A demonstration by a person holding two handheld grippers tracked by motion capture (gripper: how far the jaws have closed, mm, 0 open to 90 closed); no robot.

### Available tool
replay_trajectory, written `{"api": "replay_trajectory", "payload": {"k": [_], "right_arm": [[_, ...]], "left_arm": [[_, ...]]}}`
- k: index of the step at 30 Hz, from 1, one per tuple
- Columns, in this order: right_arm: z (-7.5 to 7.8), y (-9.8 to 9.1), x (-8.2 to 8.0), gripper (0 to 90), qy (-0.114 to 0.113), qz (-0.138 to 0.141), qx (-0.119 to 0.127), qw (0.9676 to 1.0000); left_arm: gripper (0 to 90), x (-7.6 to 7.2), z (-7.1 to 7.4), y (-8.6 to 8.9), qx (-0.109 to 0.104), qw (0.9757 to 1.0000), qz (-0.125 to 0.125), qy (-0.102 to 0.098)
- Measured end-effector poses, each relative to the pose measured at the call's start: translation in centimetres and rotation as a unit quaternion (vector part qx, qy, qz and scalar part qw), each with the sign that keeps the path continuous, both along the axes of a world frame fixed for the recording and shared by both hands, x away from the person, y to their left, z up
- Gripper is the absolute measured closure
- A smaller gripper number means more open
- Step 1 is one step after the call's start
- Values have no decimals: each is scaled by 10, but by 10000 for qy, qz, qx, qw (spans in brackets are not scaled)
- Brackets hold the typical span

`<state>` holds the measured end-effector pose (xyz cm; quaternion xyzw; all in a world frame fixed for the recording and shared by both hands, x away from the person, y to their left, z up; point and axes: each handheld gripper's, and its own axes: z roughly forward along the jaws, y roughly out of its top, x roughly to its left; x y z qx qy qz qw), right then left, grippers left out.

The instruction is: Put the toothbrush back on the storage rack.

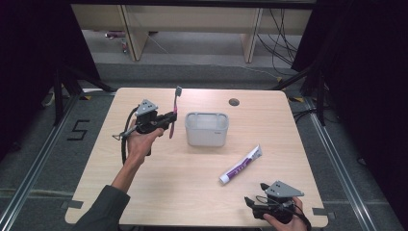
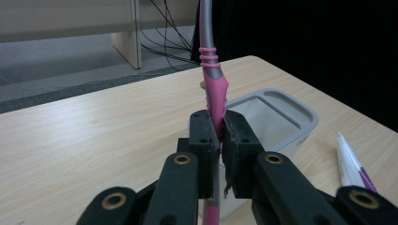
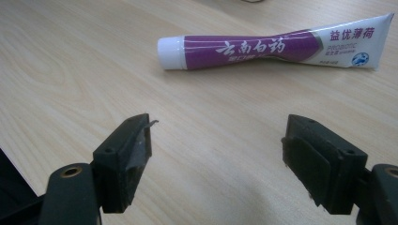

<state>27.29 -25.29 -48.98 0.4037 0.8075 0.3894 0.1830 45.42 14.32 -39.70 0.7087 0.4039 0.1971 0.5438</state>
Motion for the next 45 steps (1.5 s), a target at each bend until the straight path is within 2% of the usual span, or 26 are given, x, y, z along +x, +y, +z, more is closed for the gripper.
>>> {"api": "replay_trajectory", "payload": {"k": [4,5,10,11,13,17,18,25,26,29,30,32,34,38,40,43,45], "right_arm": [[0,1,-1,247,80,0,40,10000],[0,1,0,247,10,20,7,10000],[0,1,0,248,5,37,26,10000],[0,1,-1,248,87,9,47,10000],[0,1,0,247,-4,32,20,10000],[0,1,-1,248,72,23,43,10000],[0,1,0,248,7,38,30,10000],[1,0,-1,247,-11,46,32,10000],[1,0,-1,247,90,53,105,9999],[1,0,-1,247,83,60,89,9999],[1,0,-1,247,-11,95,50,9999],[1,2,-3,246,114,10,122,9999],[1,1,-3,246,70,58,56,9999],[1,1,-1,246,-11,79,47,10000],[1,2,-2,246,56,64,86,9999],[1,2,-2,246,44,63,78,9999],[1,2,-2,246,37,81,75,9999]], "left_arm": [[825,4,4,-5,-118,9999,32,-15],[825,5,5,-6,-107,9999,52,-41],[825,9,7,-11,-47,9999,71,-89],[824,10,7,-12,-54,9999,61,-79],[825,12,8,-14,-83,9999,75,-89],[825,17,12,-17,-115,9998,108,-100],[825,18,13,-17,-127,9998,112,-106],[825,24,20,-23,-152,9997,133,-158],[825,25,21,-24,-119,9997,149,-153],[825,28,22,-26,-202,9996,167,-136],[825,29,22,-27,-201,9996,163,-129],[825,31,24,-28,-273,9994,185,-139],[825,33,24,-29,-367,9990,203,-150],[825,36,24,-35,-288,9992,216,-193],[825,37,24,-36,-254,9992,220,-210],[825,39,23,-38,-337,9990,228,-203],[825,40,22,-40,-314,9990,241,-211]]}}
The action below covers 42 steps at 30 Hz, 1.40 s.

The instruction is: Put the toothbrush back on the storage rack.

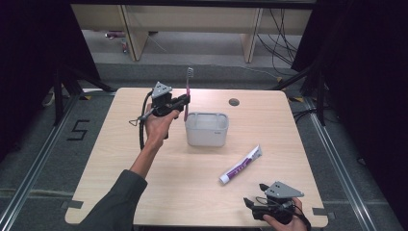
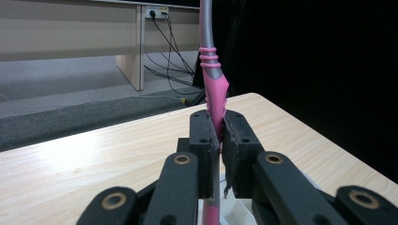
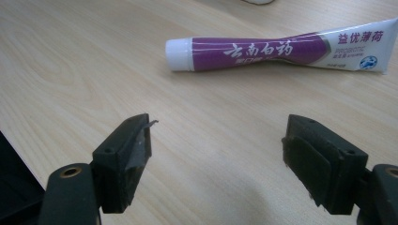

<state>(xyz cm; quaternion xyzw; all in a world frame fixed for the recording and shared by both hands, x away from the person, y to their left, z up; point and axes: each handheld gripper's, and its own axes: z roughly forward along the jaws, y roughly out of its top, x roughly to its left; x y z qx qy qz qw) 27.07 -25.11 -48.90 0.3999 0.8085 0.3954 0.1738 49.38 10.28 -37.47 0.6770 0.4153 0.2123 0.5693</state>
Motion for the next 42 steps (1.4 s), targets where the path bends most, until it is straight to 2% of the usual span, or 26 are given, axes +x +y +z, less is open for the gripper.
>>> {"api": "replay_trajectory", "payload": {"k": [8,12,16,22,27,28,34,42], "right_arm": [[0,-1,0,245,25,-32,-62,10000],[0,-1,0,245,17,-8,-82,10000],[0,0,-1,245,80,-67,-18,9999],[0,-1,0,245,14,-21,-21,10000],[0,-1,0,245,-6,11,-40,10000],[0,0,-1,245,55,-45,-3,10000],[0,-1,0,245,5,-2,-33,10000],[0,-1,-1,245,16,-6,-27,10000]], "left_arm": [[825,6,-5,-5,-92,9999,61,-6],[824,10,-8,-6,-238,9996,114,34],[825,10,-8,-9,-208,9997,131,37],[825,11,-12,-13,-94,9999,138,22],[824,13,-16,-14,-98,9998,151,40],[824,13,-18,-14,-73,9998,157,34],[824,15,-32,-14,-82,9996,210,149],[824,15,-42,-15,-71,9996,197,210]]}}
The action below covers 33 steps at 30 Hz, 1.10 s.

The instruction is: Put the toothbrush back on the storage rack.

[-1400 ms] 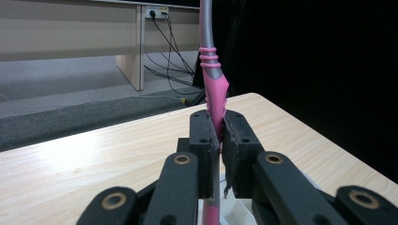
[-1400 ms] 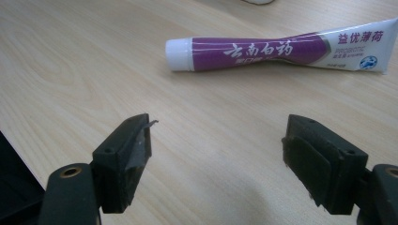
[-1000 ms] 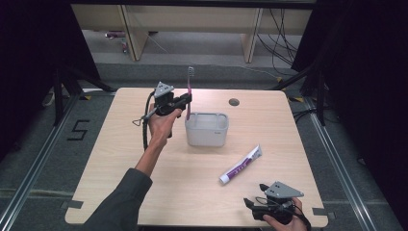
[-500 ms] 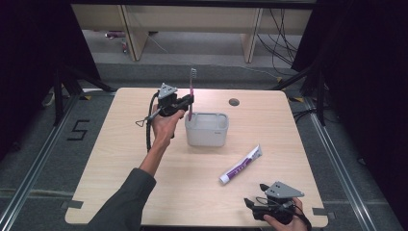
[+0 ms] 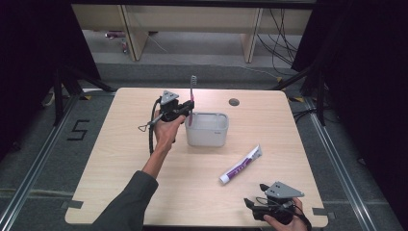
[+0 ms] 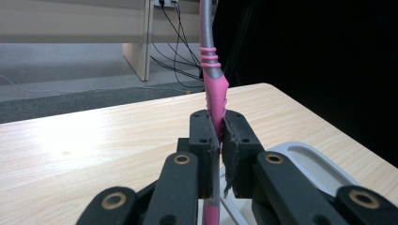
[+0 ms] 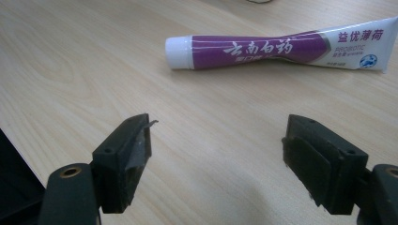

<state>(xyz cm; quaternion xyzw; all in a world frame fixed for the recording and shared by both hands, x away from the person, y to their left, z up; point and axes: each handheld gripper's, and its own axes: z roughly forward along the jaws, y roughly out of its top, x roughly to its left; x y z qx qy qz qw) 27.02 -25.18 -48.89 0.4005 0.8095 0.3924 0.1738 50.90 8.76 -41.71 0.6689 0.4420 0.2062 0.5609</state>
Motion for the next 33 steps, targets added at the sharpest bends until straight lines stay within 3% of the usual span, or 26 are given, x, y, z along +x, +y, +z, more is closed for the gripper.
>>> {"api": "replay_trajectory", "payload": {"k": [19,26,27,33], "right_arm": [[0,0,0,245,-25,39,-32,10000],[0,0,0,246,-33,25,-37,10000],[0,1,-1,246,59,12,-9,10000],[0,0,0,246,-7,48,-66,10000]], "left_arm": [[823,-1,-9,-5,353,9993,-4,73],[822,-1,-16,-4,418,9990,45,179],[822,-1,-17,-3,413,9989,59,190],[819,-1,-19,-1,463,9987,97,213]]}}
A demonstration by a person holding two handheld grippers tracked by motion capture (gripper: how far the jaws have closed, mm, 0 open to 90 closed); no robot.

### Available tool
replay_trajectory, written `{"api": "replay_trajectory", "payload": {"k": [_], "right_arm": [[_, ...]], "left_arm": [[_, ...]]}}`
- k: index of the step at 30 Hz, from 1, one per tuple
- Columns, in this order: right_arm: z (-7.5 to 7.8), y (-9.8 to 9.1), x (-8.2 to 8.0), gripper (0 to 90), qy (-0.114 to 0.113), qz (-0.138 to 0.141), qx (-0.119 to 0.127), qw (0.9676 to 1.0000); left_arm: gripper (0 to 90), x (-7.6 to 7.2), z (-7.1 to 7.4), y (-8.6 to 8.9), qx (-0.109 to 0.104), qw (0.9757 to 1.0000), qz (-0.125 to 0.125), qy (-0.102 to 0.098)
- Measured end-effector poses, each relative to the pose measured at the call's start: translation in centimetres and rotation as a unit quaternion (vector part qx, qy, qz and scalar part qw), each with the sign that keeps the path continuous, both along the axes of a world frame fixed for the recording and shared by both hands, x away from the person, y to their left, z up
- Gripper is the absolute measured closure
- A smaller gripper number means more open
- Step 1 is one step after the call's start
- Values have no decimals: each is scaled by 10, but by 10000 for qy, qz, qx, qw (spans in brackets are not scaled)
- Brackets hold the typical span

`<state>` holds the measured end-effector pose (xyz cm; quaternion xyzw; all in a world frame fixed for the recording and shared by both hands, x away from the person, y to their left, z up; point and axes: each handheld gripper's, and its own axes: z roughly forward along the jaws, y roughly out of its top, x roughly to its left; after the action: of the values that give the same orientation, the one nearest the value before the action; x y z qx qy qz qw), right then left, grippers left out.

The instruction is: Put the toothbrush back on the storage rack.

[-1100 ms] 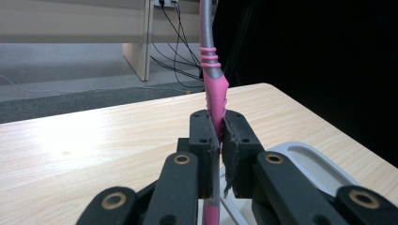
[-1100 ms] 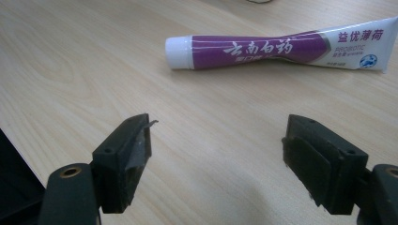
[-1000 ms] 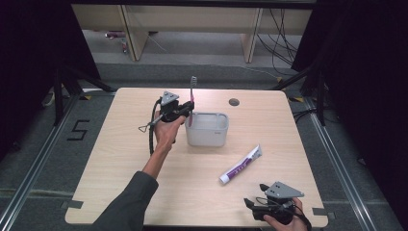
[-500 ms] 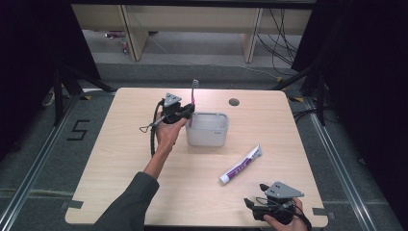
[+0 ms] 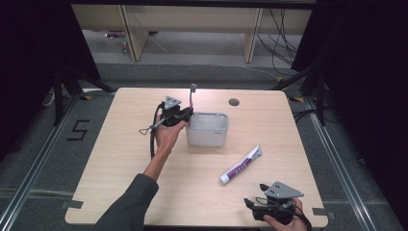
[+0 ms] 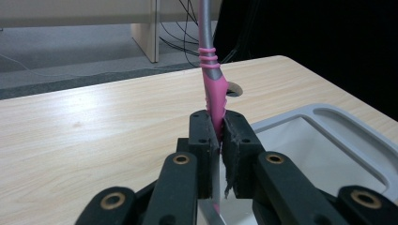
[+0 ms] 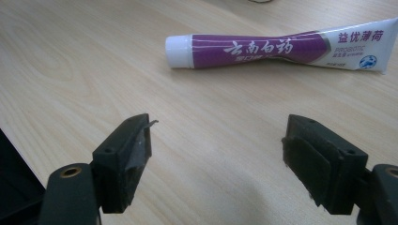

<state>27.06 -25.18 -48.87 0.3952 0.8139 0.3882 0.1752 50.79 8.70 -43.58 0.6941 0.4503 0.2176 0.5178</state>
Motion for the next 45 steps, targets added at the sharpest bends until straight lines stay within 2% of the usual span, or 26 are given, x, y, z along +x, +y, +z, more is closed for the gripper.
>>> {"api": "replay_trajectory", "payload": {"k": [7,8,13,14,16,19,20,25,29,30,35,36,42,45], "right_arm": [[0,0,-1,246,63,-17,25,10000],[0,0,0,246,-10,5,-1,10000],[0,0,-1,246,49,-20,33,10000],[0,0,0,246,-25,-17,12,10000],[0,0,0,246,-28,-8,15,10000],[0,0,0,246,40,-22,29,10000],[0,0,0,246,-31,-9,5,10000],[0,0,0,246,-32,-3,7,10000],[0,0,0,246,-32,-2,4,10000],[0,-1,1,246,-98,36,-38,9999],[0,-1,2,246,-119,31,-30,9999],[0,-1,2,246,-82,20,-6,10000],[0,-1,3,246,-188,38,-54,9998],[1,-1,2,246,-108,-10,-22,9999]], "left_arm": [[810,-1,-1,-1,69,10000,-8,-22],[803,-1,0,-1,86,10000,0,-30],[798,-2,-1,-1,160,9999,0,-33],[798,-2,-1,-1,186,9998,-4,-35],[797,-2,0,-2,183,9998,-3,-43],[794,-4,1,-2,189,9998,-36,-43],[797,-4,2,-2,220,9997,-53,-38],[794,-6,5,0,302,9995,-38,-59],[776,-9,9,4,287,9996,-35,-64],[760,-11,12,5,242,9997,-29,-44],[704,-14,16,8,203,9998,-6,-27],[688,-16,18,9,203,9998,-15,-12],[592,-26,25,14,262,9996,-103,89],[544,-34,29,17,253,9994,-145,178]]}}
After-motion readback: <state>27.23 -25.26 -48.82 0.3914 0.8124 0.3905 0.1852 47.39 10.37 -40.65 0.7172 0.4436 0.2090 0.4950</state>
